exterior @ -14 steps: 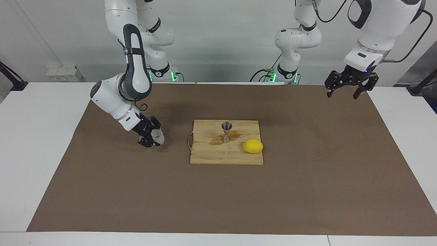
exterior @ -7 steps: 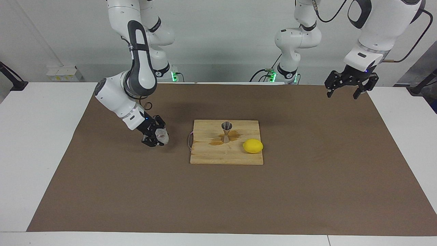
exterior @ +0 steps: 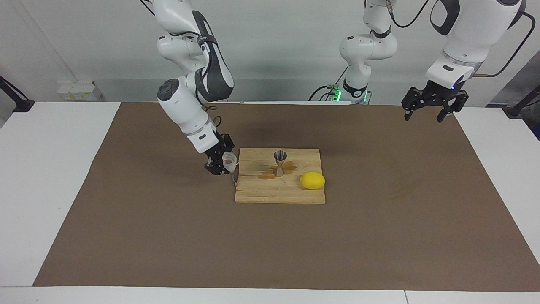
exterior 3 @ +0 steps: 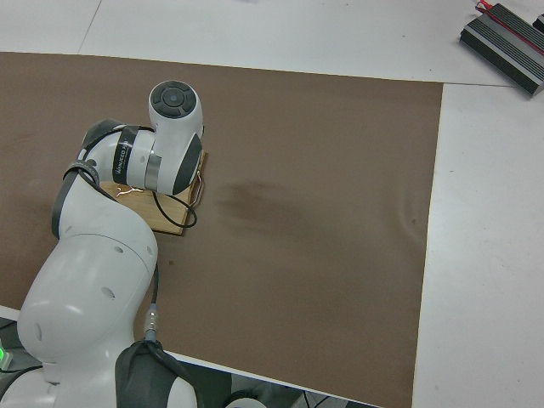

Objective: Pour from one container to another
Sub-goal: 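Lift the white cup and carry it toward the board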

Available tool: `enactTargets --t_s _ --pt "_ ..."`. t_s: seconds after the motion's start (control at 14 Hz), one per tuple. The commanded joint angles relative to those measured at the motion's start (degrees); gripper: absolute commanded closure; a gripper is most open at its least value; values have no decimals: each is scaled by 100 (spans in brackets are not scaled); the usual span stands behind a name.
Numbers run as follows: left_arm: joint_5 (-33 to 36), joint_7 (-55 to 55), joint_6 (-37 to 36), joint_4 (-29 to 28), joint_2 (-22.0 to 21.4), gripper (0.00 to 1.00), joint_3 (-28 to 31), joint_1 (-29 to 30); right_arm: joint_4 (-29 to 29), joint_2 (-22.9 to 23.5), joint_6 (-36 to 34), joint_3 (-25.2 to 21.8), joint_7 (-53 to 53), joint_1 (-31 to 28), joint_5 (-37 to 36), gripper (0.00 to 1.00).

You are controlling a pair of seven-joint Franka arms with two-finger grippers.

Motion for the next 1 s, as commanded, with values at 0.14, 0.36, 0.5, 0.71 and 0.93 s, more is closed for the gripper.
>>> enactTargets --t_s 0.14,0.36,0.5,0.71,0.93 --pt "10 165 112 -148 -141 0 15 67 306 -7 -60 -2 900 375 -770 44" --pt "10 165 85 -148 -141 0 15 67 439 -6 -139 -2 1480 639 -1403 44" --pt "1 165 103 -139 -132 0 15 67 588 11 -279 -2 1814 745 -1693 44" --pt "-51 156 129 -139 -123 0 15 67 1236 221 -990 6 2262 973 -2167 44" --pt "-60 147 156 -52 -80 0 6 67 1546 467 -1159 6 2448 1166 -2380 44"
